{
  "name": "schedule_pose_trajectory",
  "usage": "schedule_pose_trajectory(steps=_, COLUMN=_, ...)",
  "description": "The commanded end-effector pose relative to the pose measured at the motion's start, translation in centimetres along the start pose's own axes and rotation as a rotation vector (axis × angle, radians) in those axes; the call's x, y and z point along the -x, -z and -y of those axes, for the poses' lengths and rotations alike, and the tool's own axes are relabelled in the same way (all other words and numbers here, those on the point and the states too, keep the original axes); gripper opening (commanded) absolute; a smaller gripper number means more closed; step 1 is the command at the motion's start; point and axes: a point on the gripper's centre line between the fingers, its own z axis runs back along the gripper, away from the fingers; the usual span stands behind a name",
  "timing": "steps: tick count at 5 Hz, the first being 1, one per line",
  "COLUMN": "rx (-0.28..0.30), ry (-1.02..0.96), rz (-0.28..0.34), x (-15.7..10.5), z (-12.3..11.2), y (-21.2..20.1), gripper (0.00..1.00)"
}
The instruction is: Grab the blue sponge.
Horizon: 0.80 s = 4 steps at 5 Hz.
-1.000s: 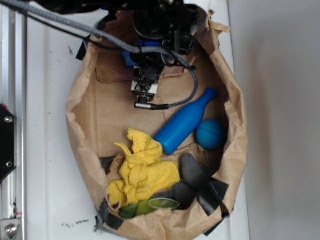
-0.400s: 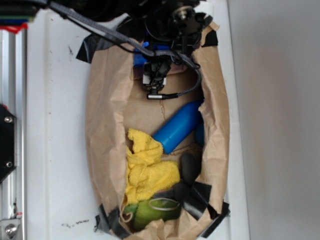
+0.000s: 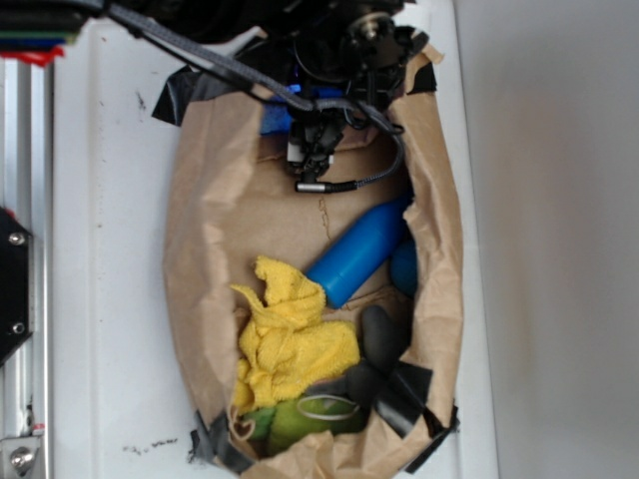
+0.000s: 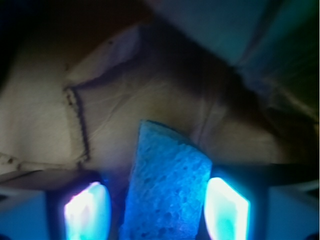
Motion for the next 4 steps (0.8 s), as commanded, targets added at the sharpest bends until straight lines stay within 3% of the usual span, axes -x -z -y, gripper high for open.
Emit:
schedule_pose_trajectory(steps=1, rx=-0.027, ry=0.029, rz=0.07, x=-0.4, z=0.0, y=-2.3, gripper=0.0)
schedule_pose_trajectory(steps=2, rx=-0.007, ry=0.078, rz=0.083, x=0.1, z=1.0, y=-3.4, gripper=0.0)
schedule_pose_trajectory(steps=3, rx=0.051, ry=0.133, rz=0.144, x=0.6, z=4.6, y=-7.7, gripper=0.0)
schedule_pose_trajectory(steps=4, rx=0.034, ry=0.142, rz=0.219, x=1.0, z=8.1, y=-11.4, gripper=0.0)
